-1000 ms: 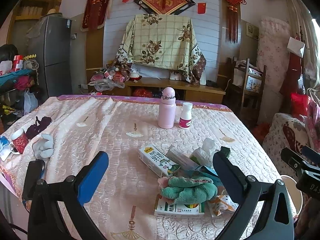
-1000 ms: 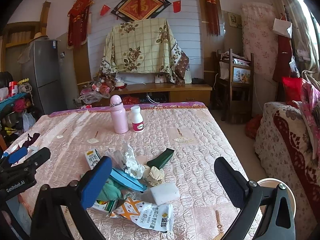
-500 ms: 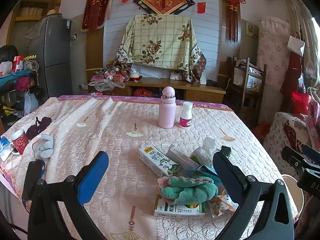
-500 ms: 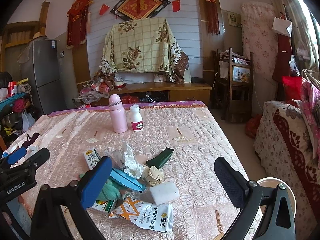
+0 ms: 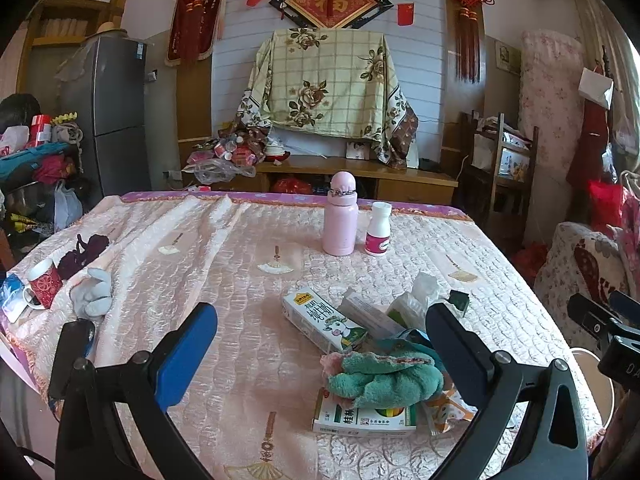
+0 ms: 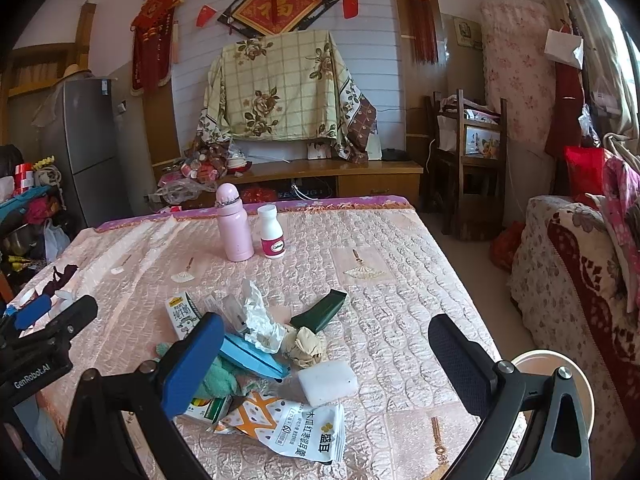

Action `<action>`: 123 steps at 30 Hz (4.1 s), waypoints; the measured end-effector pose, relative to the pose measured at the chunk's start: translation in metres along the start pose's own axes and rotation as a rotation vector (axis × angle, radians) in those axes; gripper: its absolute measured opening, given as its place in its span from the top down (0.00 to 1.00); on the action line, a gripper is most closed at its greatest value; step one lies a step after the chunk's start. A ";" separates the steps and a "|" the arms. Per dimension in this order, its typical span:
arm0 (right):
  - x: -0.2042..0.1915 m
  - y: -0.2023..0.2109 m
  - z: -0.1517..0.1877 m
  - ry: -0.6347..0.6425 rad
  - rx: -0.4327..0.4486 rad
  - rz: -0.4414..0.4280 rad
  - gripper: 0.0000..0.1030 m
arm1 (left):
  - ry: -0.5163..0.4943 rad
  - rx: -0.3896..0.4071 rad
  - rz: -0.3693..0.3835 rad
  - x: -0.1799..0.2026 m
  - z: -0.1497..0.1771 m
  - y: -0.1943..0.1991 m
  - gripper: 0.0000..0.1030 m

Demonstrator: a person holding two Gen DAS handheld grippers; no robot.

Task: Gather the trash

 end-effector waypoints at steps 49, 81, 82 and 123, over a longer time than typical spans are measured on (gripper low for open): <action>0.007 -0.013 0.014 0.037 -0.066 0.029 0.00 | -0.006 -0.081 -0.008 -0.004 0.018 -0.018 0.00; 0.015 -0.032 0.047 0.096 -0.177 -0.030 0.00 | -0.007 -0.150 0.025 -0.015 0.035 -0.027 0.00; 0.013 -0.033 0.049 0.098 -0.177 -0.040 0.00 | -0.017 -0.159 0.030 -0.014 0.038 -0.029 0.00; 0.003 -0.134 0.054 0.007 -0.367 -0.293 0.83 | -0.275 -0.405 0.333 0.048 0.056 -0.073 0.95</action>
Point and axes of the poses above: each gripper's, at about its wrist camera, not at the fingertips, and y roughly against the way its jaws point, x to its right, z to its underside, the point moved 9 cm from there along -y, roughly the way its jaws point, and after that the axes turned 8 degrees about z, right-handed, at the moved point
